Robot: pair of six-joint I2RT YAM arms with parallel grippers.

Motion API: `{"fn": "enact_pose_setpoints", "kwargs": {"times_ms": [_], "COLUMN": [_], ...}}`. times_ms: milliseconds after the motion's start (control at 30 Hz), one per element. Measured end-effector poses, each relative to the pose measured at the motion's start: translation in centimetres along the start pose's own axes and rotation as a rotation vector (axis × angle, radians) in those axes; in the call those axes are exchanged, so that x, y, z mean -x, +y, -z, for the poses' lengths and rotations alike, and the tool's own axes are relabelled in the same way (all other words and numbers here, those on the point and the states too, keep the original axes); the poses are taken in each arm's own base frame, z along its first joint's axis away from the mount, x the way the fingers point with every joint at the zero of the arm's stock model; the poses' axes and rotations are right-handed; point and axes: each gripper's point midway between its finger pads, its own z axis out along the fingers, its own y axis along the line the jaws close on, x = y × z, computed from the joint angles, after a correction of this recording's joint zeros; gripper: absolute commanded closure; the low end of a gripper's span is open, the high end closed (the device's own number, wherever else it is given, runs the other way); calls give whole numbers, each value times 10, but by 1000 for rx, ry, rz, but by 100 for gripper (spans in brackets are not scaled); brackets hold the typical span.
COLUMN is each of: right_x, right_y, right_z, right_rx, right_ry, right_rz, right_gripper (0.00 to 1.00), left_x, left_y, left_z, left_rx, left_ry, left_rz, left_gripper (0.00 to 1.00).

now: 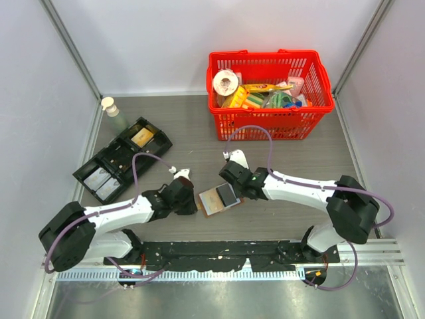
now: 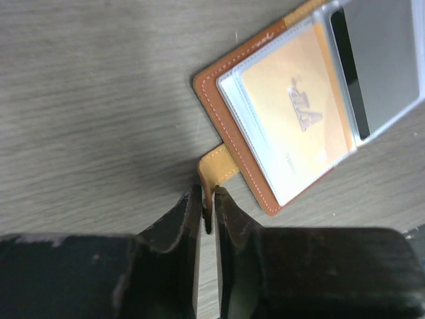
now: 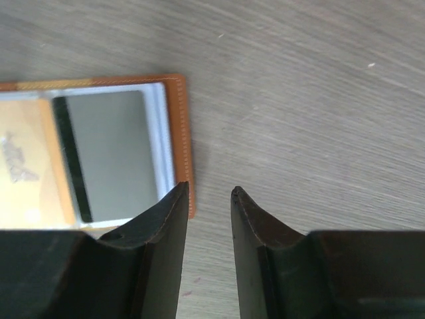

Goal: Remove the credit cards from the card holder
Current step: Remove the credit card from the card holder.

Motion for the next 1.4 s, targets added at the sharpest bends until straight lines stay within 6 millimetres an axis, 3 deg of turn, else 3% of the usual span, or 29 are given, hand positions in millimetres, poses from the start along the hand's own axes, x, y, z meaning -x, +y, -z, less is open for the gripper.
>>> {"fn": "enact_pose_setpoints", "kwargs": {"times_ms": [133, 233, 400, 533, 733, 900, 1167, 1400], "right_x": [-6, -1, 7, 6, 5, -10, -16, -19], "right_y": [12, 20, 28, 34, 39, 45, 46, 47], "right_z": [3, 6, 4, -2, -12, -18, -22, -20], "right_rx": [120, 221, 348, 440, 534, 584, 632, 661], "right_ry": [7, -14, -39, -39, -48, -27, -51, -64], "right_rz": [-42, -105, -199, -254, -322, -351, -442, -510], "right_gripper": [71, 75, 84, 90, 94, 95, 96, 97], "left_x": [18, 34, 74, 94, 91, 76, 52, 46], "left_y": [8, 9, -16, -38, -67, -83, -80, -86], "left_z": [-3, 2, 19, 34, 38, 20, -19, -41], "left_rx": [85, 136, 122, 56, -87, -170, -186, -213], "left_ry": [-20, -34, -114, -166, -144, -95, -24, -1], "left_rz": [-36, -68, -101, -92, -23, 46, 149, 192], "left_gripper": [51, 39, 23, 22, 27, 33, 52, 54]}}
